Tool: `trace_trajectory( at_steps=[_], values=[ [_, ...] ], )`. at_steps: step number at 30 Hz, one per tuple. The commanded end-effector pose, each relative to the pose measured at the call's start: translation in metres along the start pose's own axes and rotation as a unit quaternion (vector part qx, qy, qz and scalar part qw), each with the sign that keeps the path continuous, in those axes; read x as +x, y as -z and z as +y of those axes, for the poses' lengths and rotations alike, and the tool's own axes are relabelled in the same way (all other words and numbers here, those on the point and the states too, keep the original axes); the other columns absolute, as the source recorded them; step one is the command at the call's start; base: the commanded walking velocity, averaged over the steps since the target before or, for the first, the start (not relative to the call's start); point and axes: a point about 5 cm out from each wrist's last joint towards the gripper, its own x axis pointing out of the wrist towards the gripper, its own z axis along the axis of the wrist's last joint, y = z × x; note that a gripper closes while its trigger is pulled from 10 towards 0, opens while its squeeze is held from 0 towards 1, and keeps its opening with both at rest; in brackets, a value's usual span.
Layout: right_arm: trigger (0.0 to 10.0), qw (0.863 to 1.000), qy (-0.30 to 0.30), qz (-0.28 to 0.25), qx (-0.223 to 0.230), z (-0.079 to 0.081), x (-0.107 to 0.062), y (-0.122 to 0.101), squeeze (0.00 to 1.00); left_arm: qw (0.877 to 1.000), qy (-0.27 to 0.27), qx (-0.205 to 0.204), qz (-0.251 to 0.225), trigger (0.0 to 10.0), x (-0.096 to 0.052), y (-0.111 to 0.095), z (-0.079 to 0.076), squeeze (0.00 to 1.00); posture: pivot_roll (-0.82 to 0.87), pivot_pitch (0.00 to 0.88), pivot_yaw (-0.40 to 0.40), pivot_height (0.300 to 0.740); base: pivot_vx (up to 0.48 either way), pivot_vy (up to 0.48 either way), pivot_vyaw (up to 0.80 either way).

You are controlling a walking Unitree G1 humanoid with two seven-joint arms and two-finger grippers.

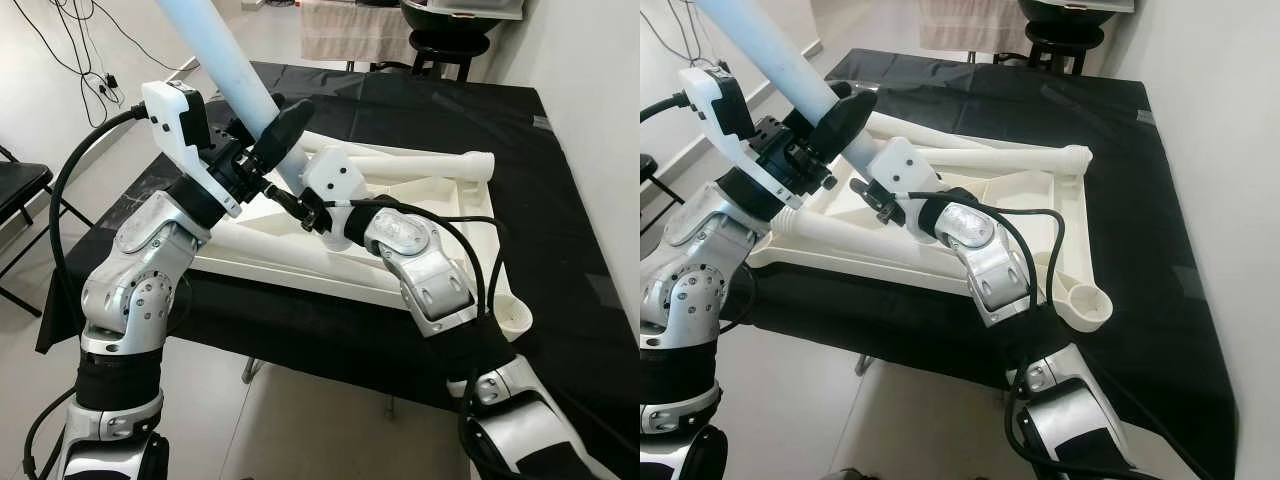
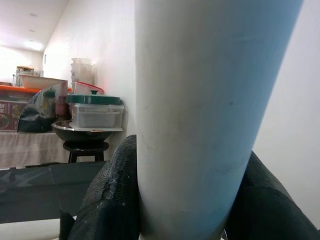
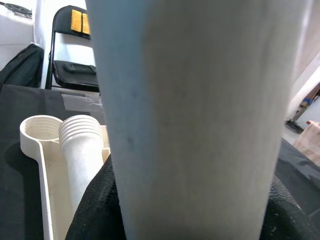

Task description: Building children table

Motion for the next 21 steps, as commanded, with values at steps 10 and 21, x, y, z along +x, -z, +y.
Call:
trace_trajectory(
  at_steps=[10, 21],
  values=[
    [0.0, 0.998, 0.025, 0.022, 0.058, -0.005, 0.003, 0.007, 0.0, 0.998, 0.054, 0.002, -0.03, 10.0, 0.015, -0.007, -0.024, 0.0, 0.01, 0.094, -0.014, 0.74, 0.0, 0.0, 0.0],
    [0.0, 0.991, 0.1, -0.016, 0.093, -0.03, 0.0, -0.004, 0.0, 0.996, 0.054, -0.029, -0.07, 10.0, 0.016, -0.026, -0.024, 1.0, 0.01, 0.098, -0.017, 0.74, 0.0, 0.0, 0.0]
  ],
)
